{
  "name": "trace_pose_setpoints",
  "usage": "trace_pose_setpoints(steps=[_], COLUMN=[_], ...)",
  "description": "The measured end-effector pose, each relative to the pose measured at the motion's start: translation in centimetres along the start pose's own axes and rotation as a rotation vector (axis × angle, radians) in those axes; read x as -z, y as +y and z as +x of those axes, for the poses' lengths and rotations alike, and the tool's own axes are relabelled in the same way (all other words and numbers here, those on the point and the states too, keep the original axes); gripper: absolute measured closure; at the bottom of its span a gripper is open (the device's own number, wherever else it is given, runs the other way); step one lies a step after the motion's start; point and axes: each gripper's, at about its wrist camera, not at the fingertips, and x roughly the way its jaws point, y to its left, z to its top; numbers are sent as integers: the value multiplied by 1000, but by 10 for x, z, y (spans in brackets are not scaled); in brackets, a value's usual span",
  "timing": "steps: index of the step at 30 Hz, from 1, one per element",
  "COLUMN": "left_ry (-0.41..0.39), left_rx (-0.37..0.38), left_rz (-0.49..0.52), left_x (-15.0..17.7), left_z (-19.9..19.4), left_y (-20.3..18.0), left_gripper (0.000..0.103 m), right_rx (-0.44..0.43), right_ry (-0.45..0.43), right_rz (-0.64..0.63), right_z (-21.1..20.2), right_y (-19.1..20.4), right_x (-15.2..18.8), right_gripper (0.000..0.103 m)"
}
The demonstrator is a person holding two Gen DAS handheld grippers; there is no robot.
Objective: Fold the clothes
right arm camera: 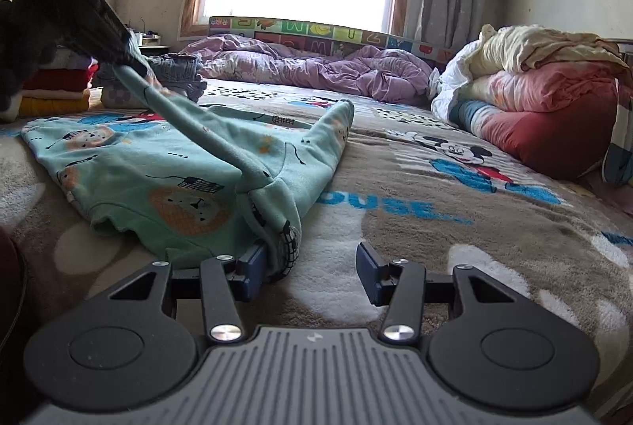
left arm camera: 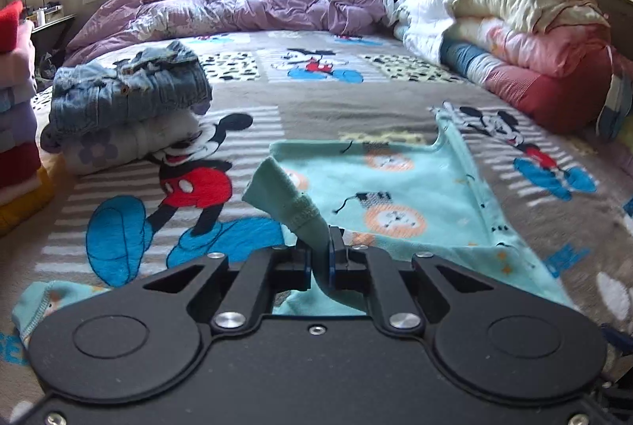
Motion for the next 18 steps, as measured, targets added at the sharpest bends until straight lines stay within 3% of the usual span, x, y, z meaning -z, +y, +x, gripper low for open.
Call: trace_pose_setpoints(steps=[4,8,12,18], left_ry=[-1,-36,-52,-49], left_rx=[-3,3,25,28], left_rz=[30,-1,-38,4], left_x=[7,6,3,-1], left_z=[3,-4,-7,0], left_y=[-1,6,13,8], left_gripper=[97,97,97,97], right_rx=[-59,-77,-29,-94], right_ry=[-3,-53,-44,-56], right_rz=[-7,125,185,168], right_z=[-20,-40,-29,-1], right_y=[-3,-25,-41,-42], right_x=[-6,-11,-12,-32], right_gripper=[53,54,55,60])
